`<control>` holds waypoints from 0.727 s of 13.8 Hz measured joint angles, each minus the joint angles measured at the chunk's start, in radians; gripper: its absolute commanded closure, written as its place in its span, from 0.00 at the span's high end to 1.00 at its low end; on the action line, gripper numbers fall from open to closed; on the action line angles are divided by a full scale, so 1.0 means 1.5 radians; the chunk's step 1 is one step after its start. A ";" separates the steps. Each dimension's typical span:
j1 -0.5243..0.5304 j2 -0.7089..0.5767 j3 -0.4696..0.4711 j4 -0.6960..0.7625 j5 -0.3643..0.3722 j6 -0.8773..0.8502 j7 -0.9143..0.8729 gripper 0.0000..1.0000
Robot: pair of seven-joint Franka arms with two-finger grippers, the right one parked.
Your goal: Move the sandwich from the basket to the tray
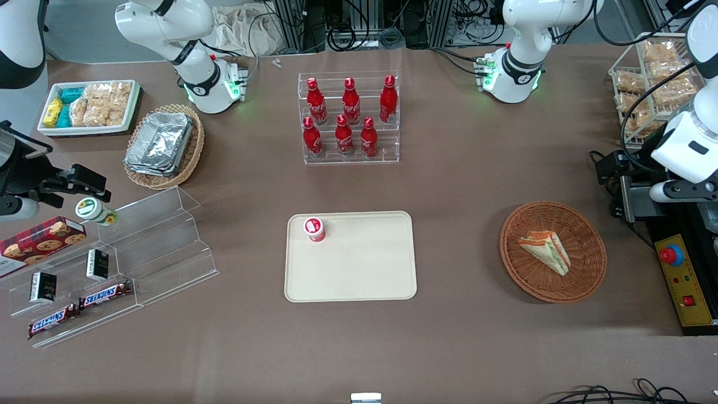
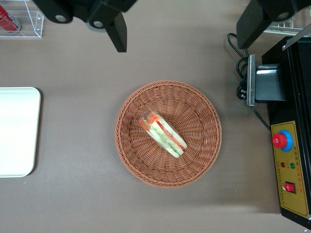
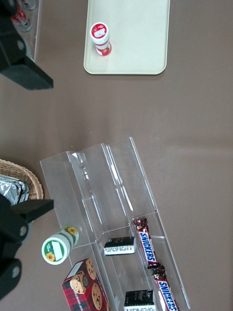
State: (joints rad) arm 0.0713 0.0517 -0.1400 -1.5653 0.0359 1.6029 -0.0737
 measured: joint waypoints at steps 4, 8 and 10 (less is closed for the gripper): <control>0.000 0.002 0.000 0.001 0.000 0.000 0.000 1.00; 0.000 0.011 0.002 -0.003 0.000 -0.005 0.000 1.00; 0.006 0.010 0.005 -0.016 0.000 -0.008 -0.005 1.00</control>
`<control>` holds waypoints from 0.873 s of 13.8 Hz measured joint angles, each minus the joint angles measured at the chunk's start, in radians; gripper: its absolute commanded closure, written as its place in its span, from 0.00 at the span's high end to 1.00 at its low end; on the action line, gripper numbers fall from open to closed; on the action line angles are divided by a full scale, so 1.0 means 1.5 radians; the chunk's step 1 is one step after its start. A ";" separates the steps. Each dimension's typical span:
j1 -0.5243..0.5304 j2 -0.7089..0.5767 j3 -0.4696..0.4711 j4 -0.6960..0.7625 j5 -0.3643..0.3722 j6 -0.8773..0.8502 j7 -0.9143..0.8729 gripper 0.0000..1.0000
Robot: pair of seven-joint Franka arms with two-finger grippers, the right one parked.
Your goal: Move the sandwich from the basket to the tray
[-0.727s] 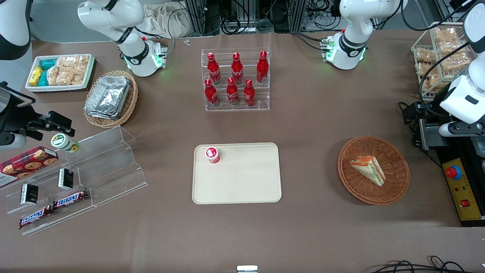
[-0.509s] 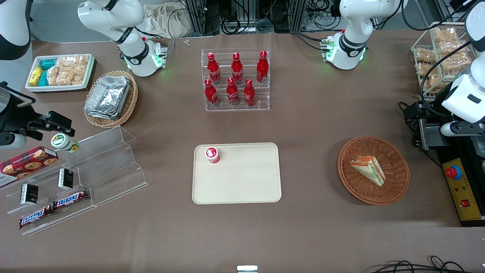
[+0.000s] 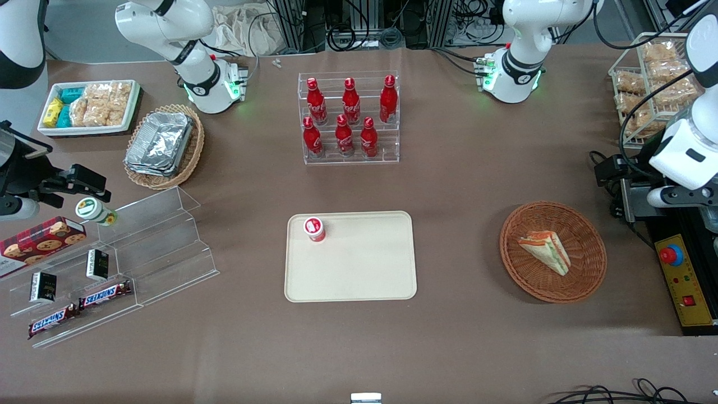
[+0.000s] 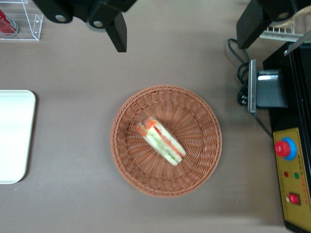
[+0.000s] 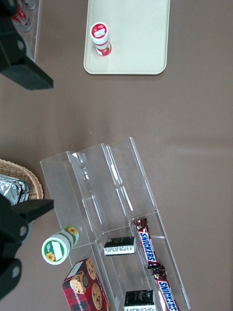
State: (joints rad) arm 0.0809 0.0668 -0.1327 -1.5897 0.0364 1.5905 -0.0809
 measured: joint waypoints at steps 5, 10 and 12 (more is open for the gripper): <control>0.029 -0.004 0.003 -0.081 0.000 0.058 -0.052 1.00; 0.029 -0.002 0.002 -0.193 0.000 0.198 -0.131 1.00; 0.029 0.003 0.002 -0.238 -0.001 0.264 -0.163 1.00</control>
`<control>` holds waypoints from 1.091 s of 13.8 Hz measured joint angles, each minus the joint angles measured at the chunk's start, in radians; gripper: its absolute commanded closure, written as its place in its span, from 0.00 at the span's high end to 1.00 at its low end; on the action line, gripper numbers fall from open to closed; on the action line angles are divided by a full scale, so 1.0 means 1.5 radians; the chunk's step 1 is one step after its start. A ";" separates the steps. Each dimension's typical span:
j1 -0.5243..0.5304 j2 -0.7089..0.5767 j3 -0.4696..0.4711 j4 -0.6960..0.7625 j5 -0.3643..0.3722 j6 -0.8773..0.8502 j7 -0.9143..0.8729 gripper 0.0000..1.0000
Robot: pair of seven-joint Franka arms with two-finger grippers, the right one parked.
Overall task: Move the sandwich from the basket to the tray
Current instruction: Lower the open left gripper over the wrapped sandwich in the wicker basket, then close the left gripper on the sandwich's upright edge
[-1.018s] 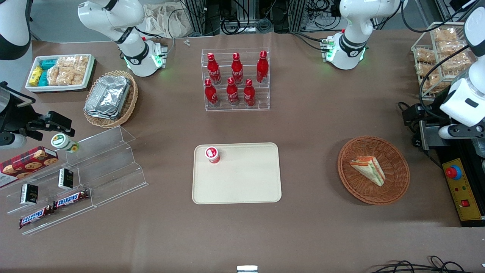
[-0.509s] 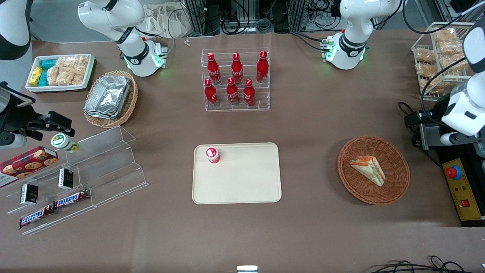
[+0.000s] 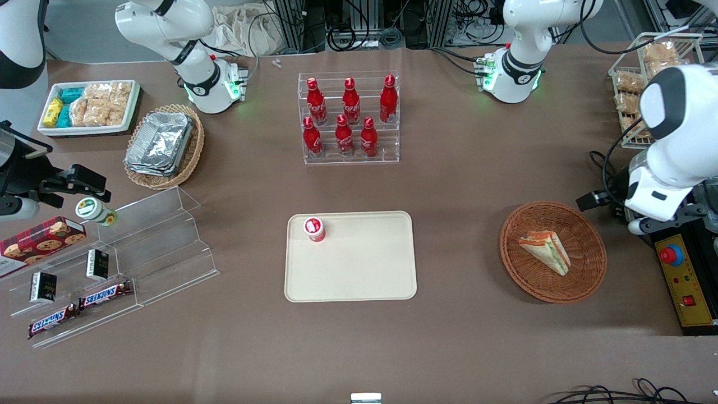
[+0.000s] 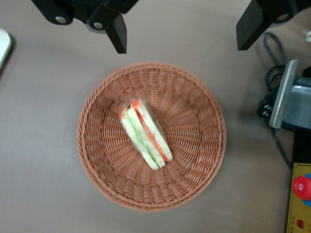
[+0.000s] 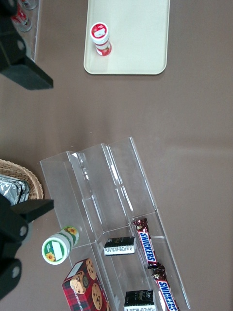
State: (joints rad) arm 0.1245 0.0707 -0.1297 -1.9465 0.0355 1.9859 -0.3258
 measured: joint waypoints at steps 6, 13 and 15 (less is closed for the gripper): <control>-0.003 0.097 -0.003 -0.031 -0.001 0.152 -0.139 1.00; -0.006 0.201 -0.005 0.002 -0.001 0.212 -0.250 1.00; -0.006 0.221 -0.005 0.002 -0.001 0.228 -0.262 1.00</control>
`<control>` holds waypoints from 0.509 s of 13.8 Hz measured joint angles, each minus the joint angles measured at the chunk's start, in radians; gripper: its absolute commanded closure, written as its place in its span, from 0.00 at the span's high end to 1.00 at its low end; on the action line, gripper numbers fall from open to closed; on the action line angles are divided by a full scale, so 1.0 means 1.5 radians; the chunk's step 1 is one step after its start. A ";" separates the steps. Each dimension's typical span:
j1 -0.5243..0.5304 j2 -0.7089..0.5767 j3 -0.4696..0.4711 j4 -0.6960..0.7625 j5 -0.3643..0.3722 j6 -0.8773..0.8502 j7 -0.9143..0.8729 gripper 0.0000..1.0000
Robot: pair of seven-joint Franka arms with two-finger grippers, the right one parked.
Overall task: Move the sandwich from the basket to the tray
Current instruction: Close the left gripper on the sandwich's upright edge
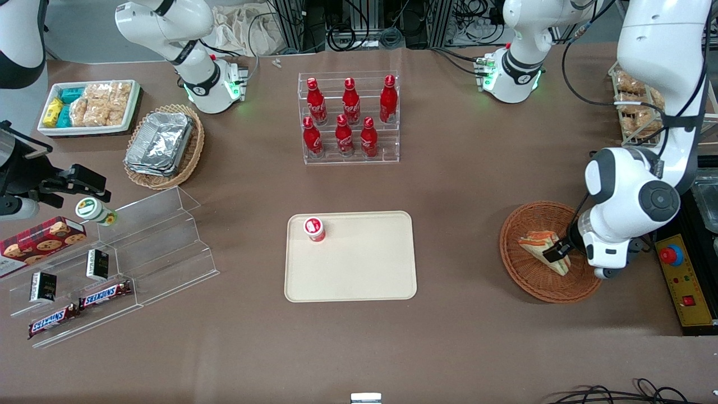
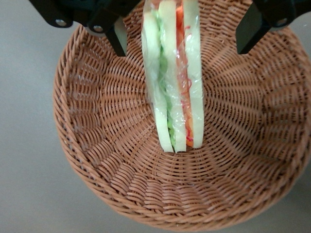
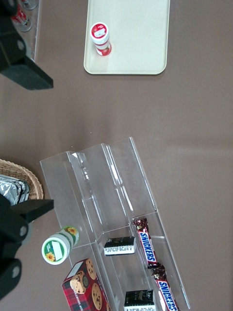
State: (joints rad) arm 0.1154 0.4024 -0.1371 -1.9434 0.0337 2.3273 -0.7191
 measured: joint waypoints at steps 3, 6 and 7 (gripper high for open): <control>0.000 0.023 0.000 0.000 0.000 0.017 -0.004 0.99; 0.000 0.035 0.001 0.001 0.000 0.023 -0.007 0.81; 0.000 0.037 0.001 0.001 0.000 0.024 -0.007 0.67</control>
State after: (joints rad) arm 0.1157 0.4581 -0.1353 -1.9423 0.0340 2.3626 -0.7300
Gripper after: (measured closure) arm 0.022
